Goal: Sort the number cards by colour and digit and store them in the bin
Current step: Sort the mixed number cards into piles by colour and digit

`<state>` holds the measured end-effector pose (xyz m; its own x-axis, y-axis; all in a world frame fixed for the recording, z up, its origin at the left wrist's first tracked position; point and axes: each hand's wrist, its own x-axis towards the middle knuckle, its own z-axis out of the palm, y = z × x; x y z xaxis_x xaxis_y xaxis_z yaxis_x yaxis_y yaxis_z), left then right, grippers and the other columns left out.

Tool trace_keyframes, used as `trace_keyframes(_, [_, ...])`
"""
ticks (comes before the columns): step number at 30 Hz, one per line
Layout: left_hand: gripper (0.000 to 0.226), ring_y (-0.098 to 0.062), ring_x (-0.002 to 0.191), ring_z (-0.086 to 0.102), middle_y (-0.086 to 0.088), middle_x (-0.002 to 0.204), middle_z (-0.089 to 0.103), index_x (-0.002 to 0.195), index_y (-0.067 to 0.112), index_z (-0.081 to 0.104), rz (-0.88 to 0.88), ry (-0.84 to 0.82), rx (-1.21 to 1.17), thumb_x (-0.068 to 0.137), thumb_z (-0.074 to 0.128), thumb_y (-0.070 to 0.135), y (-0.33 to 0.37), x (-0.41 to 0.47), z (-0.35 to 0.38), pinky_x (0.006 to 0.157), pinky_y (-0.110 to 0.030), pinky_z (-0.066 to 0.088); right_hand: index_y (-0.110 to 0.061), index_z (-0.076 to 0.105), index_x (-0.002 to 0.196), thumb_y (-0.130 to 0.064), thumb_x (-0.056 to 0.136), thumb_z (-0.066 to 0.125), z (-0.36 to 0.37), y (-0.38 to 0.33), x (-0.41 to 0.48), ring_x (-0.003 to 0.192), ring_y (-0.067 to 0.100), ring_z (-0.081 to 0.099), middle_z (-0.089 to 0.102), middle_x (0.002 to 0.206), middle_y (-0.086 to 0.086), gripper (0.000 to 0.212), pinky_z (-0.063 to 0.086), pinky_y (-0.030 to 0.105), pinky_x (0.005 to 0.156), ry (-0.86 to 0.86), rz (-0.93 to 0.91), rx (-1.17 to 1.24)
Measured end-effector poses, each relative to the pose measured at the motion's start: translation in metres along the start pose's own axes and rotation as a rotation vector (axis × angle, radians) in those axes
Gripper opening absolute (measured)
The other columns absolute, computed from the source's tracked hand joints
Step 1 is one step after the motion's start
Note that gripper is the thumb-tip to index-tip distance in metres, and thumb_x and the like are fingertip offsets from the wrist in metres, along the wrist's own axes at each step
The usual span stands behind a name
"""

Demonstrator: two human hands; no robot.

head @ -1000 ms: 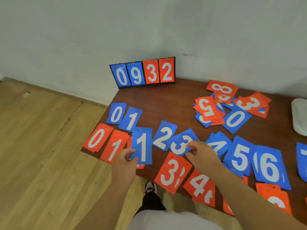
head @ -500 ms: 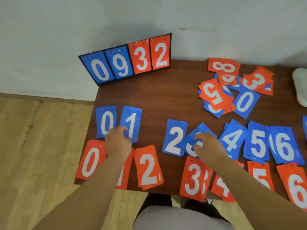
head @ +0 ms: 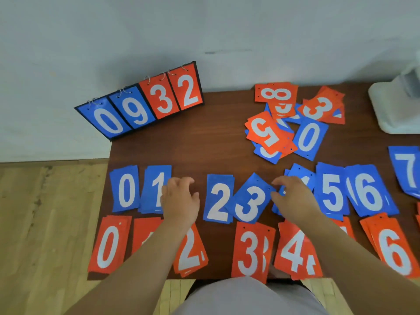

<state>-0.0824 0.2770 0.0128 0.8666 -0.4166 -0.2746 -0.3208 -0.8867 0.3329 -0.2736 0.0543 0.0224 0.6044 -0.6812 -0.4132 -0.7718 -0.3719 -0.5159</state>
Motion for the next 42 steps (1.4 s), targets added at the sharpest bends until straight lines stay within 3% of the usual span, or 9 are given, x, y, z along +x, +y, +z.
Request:
trace_keyframes(4, [0.044,-0.026,0.126,0.045,-0.001,0.134,0.047,0.133,0.032,0.055,-0.002,-0.051,0.001,0.092,0.068,0.038,0.053,0.007,0.009,0.103,-0.043,0.045,-0.022,0.065,0.122,-0.021,0.092,0.065,-0.031,0.028,0.024,0.089,0.018,0.057,0.054,0.134,0.005,0.03,0.047,0.032,0.079,0.003,0.017,0.003])
trace_keyframes(10, [0.058,-0.023,0.13,0.044,-0.001,0.142,0.043,0.14,0.034,0.046,-0.024,-0.097,-0.077,0.089,0.071,0.045,0.143,0.039,0.026,0.104,-0.042,0.047,-0.018,0.066,0.125,-0.023,0.087,0.068,-0.086,0.07,0.092,0.091,0.025,0.064,0.061,0.12,0.009,0.038,0.051,0.032,0.07,0.048,0.079,0.012])
trace_keyframes(15, [0.076,-0.029,0.135,0.041,-0.004,0.148,0.041,0.147,0.03,0.039,0.097,-0.068,-0.026,0.084,0.076,0.05,0.213,0.109,0.048,0.106,-0.045,0.044,-0.02,0.053,0.139,-0.036,0.085,0.075,-0.106,0.082,0.16,0.13,0.036,0.045,0.043,0.146,0.01,0.06,0.047,0.046,0.103,0.085,0.07,-0.118])
trace_keyframes(18, [0.089,-0.032,0.142,0.036,-0.003,0.158,0.033,0.153,0.031,0.029,0.162,-0.078,0.117,0.08,0.075,0.056,0.236,0.15,0.064,0.111,-0.049,0.038,-0.026,0.042,0.147,-0.045,0.084,0.075,-0.1,0.084,0.183,0.144,0.036,0.026,0.024,0.16,0.006,0.074,0.039,0.051,0.11,0.071,0.03,-0.222])
trace_keyframes(20, [0.093,-0.034,0.143,0.035,-0.002,0.161,0.031,0.154,0.034,0.024,0.183,-0.148,0.233,0.079,0.073,0.059,0.237,0.163,0.076,0.112,-0.051,0.037,-0.027,0.04,0.147,-0.05,0.08,0.077,-0.096,0.088,0.189,0.145,0.035,0.024,0.027,0.16,0.005,0.079,0.038,0.052,0.11,0.082,0.021,-0.263])
trace_keyframes(25, [0.076,-0.026,0.12,0.056,0.005,0.131,0.059,0.137,0.035,0.046,0.242,-0.029,0.238,0.074,0.076,0.065,0.234,0.16,0.082,0.098,-0.047,0.049,-0.026,0.047,0.14,-0.046,0.072,0.086,-0.105,0.082,0.192,0.131,0.035,0.039,0.044,0.14,0.007,0.081,0.042,0.046,0.103,0.117,0.071,-0.213])
trace_keyframes(31, [0.042,-0.025,0.115,0.055,-0.001,0.123,0.058,0.128,0.029,0.056,0.251,0.12,0.224,0.091,0.07,0.04,0.233,0.143,0.072,0.094,-0.043,0.048,-0.022,0.059,0.131,-0.012,0.093,0.064,-0.117,0.081,0.18,0.109,0.026,0.06,0.048,0.136,0.004,0.04,0.046,0.031,0.078,0.219,0.064,-0.023])
trace_keyframes(35, [0.012,-0.019,0.104,0.059,0.001,0.11,0.062,0.11,0.023,0.064,0.137,0.141,-0.213,0.098,0.061,0.021,0.215,0.126,0.05,0.079,-0.031,0.045,-0.026,0.063,0.125,-0.013,0.096,0.059,-0.131,0.082,0.151,0.091,0.016,0.058,0.054,0.128,-0.001,0.032,0.044,0.029,0.07,0.408,0.072,0.122])
trace_keyframes(42, [0.028,-0.011,0.108,0.056,0.006,0.12,0.062,0.13,0.027,0.058,-0.146,0.167,-0.429,0.103,0.056,0.023,0.167,0.076,0.023,0.086,-0.03,0.048,-0.029,0.062,0.124,-0.013,0.096,0.06,-0.121,0.077,0.091,0.079,0.011,0.058,0.055,0.11,-0.006,0.033,0.041,0.022,0.059,0.487,0.11,0.278])
